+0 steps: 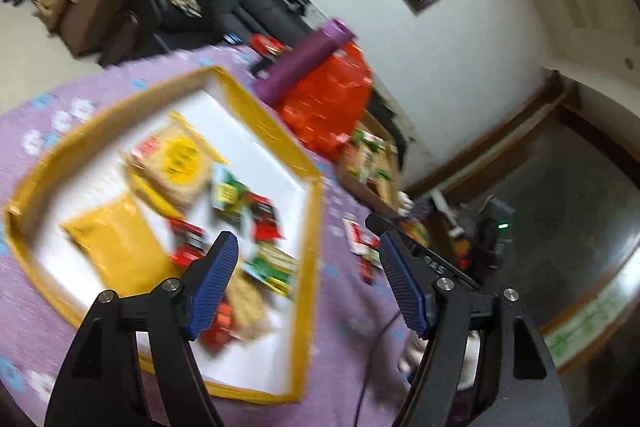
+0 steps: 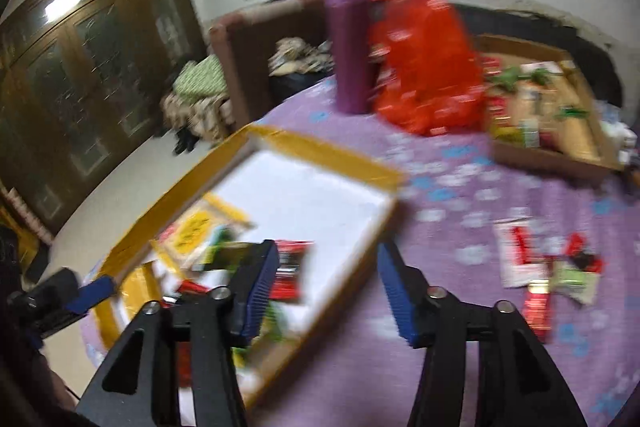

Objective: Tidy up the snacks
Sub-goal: 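Carry both red candies over the white tray and open both grippers, then grasp the white-red pack with the left gripper while the right gripper grasps the red bar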

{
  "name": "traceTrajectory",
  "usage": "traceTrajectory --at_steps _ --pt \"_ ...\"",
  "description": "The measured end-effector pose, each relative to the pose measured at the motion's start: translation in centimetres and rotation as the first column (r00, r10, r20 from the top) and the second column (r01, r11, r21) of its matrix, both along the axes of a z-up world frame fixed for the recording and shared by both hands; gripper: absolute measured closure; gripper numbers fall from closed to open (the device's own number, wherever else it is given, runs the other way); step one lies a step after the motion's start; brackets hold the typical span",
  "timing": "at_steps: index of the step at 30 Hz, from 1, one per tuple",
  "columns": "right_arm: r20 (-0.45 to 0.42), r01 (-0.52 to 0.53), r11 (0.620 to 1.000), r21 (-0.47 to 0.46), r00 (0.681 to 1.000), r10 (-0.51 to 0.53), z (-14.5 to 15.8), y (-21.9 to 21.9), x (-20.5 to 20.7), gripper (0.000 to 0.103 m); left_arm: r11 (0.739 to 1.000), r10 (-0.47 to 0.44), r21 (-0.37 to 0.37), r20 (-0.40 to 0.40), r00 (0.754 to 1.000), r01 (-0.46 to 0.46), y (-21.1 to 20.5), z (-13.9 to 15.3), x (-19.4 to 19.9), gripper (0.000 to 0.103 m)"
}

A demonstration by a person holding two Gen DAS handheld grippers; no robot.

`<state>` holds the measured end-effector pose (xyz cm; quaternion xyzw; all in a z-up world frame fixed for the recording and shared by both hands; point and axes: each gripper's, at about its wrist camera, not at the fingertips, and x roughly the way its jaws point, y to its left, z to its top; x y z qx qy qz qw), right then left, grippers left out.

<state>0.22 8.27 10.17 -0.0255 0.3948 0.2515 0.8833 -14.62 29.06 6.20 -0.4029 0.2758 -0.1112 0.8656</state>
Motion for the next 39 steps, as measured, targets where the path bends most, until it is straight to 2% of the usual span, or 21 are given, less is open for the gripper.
traceTrajectory --at_steps 3,6,8,10,13,16,17,20,23,24,25,26,27,31,32,33,35,39 --pt "-0.037 0.129 0.991 0.023 0.991 -0.128 -0.4 -6.6 1.8 0.045 0.997 -0.075 -0.023 -0.003 0.997 0.075 -1.9 0.2 0.5 0.023" --pt "-0.103 0.274 0.960 0.056 0.958 -0.268 -1.5 -13.8 3.1 0.044 0.983 -0.178 -0.056 -0.034 0.983 0.176 -4.5 -0.4 1.6 0.022" --pt "-0.132 0.341 0.938 0.063 0.934 -0.331 -2.5 -17.5 3.5 0.044 0.975 -0.224 -0.024 -0.084 0.971 0.223 -6.5 -0.8 2.5 0.022" --pt "-0.155 0.370 0.928 0.050 0.920 -0.359 -3.4 -19.6 3.9 0.045 0.966 -0.239 0.066 -0.141 0.961 0.251 -9.0 -0.7 3.1 0.023" --pt "-0.177 0.359 0.932 0.044 0.921 -0.347 -4.8 -19.9 4.3 0.047 0.950 -0.262 0.131 -0.163 0.951 0.284 -11.5 -0.4 3.4 0.023" --pt "-0.189 0.312 0.949 0.041 0.935 -0.299 -5.8 -18.0 4.7 0.049 0.942 -0.251 0.183 -0.169 0.953 0.280 -12.4 0.0 3.2 0.023" --pt "-0.186 0.296 0.955 0.033 0.940 -0.285 -6.1 -17.2 4.9 0.052 0.941 -0.243 0.198 -0.170 0.955 0.274 -12.5 0.1 3.2 0.023" --pt "-0.182 0.256 0.967 -0.001 0.950 -0.252 -7.1 -14.7 5.8 0.061 0.938 -0.235 0.216 -0.177 0.956 0.271 -12.8 0.3 3.3 0.023" --pt "-0.164 0.252 0.966 -0.055 0.952 -0.258 -8.2 -12.9 6.3 0.061 0.935 -0.228 0.232 -0.185 0.956 0.268 -12.9 0.3 3.6 0.023" --pt "-0.133 0.253 0.965 -0.074 0.956 -0.261 -8.1 -12.5 6.2 0.061 0.934 -0.227 0.234 -0.188 0.956 0.268 -13.0 0.3 4.0 0.023" --pt "-0.124 0.249 0.964 -0.090 0.958 -0.259 -8.2 -12.1 6.1 0.065 0.933 -0.227 0.239 -0.191 0.955 0.270 -13.1 0.3 4.3 0.023" --pt "-0.108 0.248 0.963 -0.106 0.960 -0.259 -8.2 -11.9 5.9 0.076 0.929 -0.225 0.253 -0.194 0.955 0.271 -13.5 0.5 4.7 0.023" --pt "-0.098 0.242 0.963 -0.119 0.962 -0.254 -8.3 -11.7 5.6 0.076 0.925 -0.222 0.266 -0.196 0.955 0.270 -13.7 0.5 5.2 0.023" --pt "-0.095 0.242 0.962 -0.123 0.962 -0.254 -8.2 -12.5 4.3 0.077 0.901 -0.212 0.336 -0.216 0.953 0.276 -15.5 1.0 8.0 0.023" --pt "-0.097 0.246 0.963 -0.109 0.962 -0.256 -7.9 -13.0 3.8 0.083 0.897 -0.214 0.342 -0.221 0.951 0.281 -15.9 1.0 8.6 0.023" --pt "-0.098 0.250 0.963 -0.098 0.961 -0.259 -7.5 -13.6 3.3 0.084 0.891 -0.216 0.350 -0.231 0.949 0.288 -16.5 1.0 9.5 0.023" --pt "-0.093 0.251 0.965 -0.071 0.962 -0.257 -6.6 -14.7 2.3 0.090 0.874 -0.224 0.377 -0.248 0.942 0.307 -17.9 0.9 11.6 0.023" --pt "-0.064 0.253 0.967 -0.028 0.965 -0.254 -5.9 -16.6 1.1 0.092 0.832 -0.227 0.429 -0.314 0.922 0.351 -21.3 -0.6 16.8 0.023"
